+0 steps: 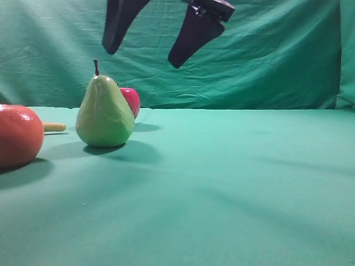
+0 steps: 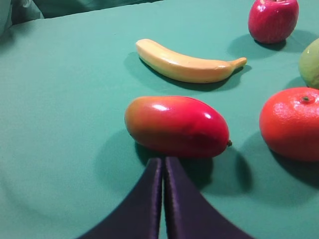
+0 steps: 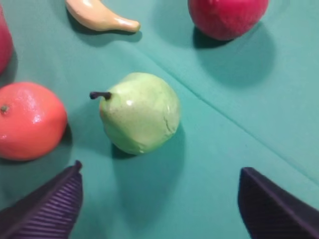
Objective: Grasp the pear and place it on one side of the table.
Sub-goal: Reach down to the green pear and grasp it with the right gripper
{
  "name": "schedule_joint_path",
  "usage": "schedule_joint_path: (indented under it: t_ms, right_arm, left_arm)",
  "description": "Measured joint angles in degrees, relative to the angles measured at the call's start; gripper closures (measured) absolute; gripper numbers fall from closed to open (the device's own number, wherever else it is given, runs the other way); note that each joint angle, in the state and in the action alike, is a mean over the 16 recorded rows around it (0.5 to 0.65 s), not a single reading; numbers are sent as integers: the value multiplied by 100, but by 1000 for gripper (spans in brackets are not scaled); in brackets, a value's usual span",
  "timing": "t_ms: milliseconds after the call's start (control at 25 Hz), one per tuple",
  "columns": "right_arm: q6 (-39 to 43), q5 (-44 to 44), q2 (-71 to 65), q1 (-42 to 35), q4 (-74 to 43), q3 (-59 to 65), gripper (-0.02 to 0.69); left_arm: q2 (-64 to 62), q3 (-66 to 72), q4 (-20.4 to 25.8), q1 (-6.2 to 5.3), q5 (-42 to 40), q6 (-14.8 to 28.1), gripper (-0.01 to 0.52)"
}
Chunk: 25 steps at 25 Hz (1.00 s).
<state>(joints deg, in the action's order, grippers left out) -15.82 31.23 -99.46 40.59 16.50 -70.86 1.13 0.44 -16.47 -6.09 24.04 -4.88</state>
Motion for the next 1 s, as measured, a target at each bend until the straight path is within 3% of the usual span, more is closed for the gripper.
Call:
schedule_joint_path:
  t_ms: [160,320,720,1000]
  right_arm:
    - [-251,-121,-445,74,182,-363,52]
    - [-319,-151,-932,137,229,-714,12]
    - [-343,-186,-1763,169,302,-1223,124]
    - [-232,-77,-1538,31,149,-1278,202]
  left_arm:
    - [0,0,0,0,0,0,514]
    - [0,0,0,0,0,0,514]
    - [0,0,0,0,0,0,514]
    - [0,0,0,0,0,0,514]
